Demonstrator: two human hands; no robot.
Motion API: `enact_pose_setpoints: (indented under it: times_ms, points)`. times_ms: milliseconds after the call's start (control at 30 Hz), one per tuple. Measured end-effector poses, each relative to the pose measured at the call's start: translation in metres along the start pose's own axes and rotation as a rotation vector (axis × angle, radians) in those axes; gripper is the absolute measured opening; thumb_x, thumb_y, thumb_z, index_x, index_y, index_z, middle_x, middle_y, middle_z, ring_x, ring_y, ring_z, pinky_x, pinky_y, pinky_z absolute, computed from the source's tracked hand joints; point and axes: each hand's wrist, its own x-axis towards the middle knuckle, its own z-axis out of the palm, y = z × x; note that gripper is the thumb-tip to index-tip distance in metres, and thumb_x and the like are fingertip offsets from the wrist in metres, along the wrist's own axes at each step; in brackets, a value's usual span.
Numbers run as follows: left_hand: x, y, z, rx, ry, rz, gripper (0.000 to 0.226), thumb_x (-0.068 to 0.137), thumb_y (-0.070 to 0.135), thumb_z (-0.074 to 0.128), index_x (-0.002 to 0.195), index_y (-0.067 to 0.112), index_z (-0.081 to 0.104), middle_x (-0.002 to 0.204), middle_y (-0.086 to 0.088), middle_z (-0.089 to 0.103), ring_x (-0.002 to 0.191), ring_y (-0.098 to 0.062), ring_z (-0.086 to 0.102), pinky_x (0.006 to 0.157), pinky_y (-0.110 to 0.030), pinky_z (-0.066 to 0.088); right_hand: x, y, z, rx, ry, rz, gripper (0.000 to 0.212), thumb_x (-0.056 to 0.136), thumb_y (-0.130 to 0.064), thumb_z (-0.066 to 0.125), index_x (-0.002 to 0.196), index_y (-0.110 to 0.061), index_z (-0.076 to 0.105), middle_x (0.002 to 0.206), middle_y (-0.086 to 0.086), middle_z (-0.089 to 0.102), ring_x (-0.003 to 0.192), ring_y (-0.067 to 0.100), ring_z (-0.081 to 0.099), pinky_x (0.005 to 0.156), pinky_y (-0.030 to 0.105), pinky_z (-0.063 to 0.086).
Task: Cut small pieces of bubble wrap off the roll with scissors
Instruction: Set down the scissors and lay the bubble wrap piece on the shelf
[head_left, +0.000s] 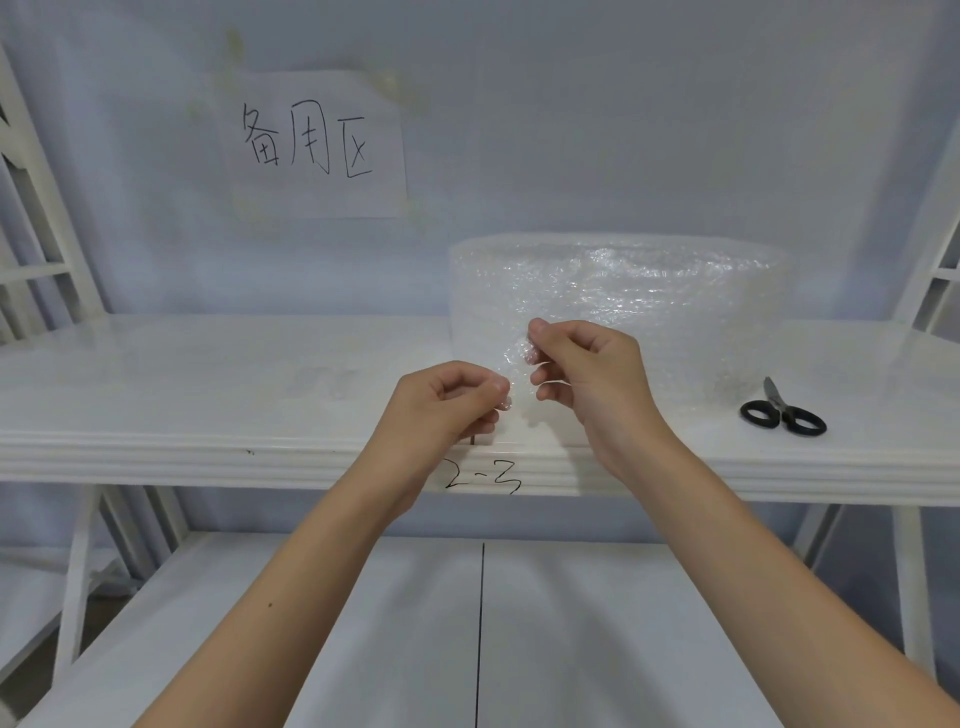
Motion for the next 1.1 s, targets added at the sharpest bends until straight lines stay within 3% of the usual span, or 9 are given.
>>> enact_pose_setpoints:
  times_ms: [733,1100]
  points:
    - [-0.005,0.008,-0.006,0.011,0.011,-0.037,0.013,0.090,0.015,0.069,0.082,0.006,0.073,0.073,-0.003,0.071,0.067,-0.014,0.059,0.069,-0.023,0.057,0.002,-0.005,0.004,-0.033,0.014,-0.020,0.018,0.087,-0.019,0.070,0.073,-0.008,0.070,0.067,0.004,0.064,0.056,0.014,0.055,0.054,0.025,0.049]
    - [-0.006,0.002,-0.031,0.192,0.076,0.005,0.016,0.089,0.019,0.071,0.076,0.008,0.072,0.067,0.002,0.071,0.059,-0.007,0.059,0.062,-0.016,0.053,0.004,0.004,0.026,-0.107,-0.071,-0.020,0.014,0.089,-0.017,0.067,0.084,-0.004,0.070,0.075,0.005,0.066,0.063,0.014,0.061,0.055,0.025,0.053]
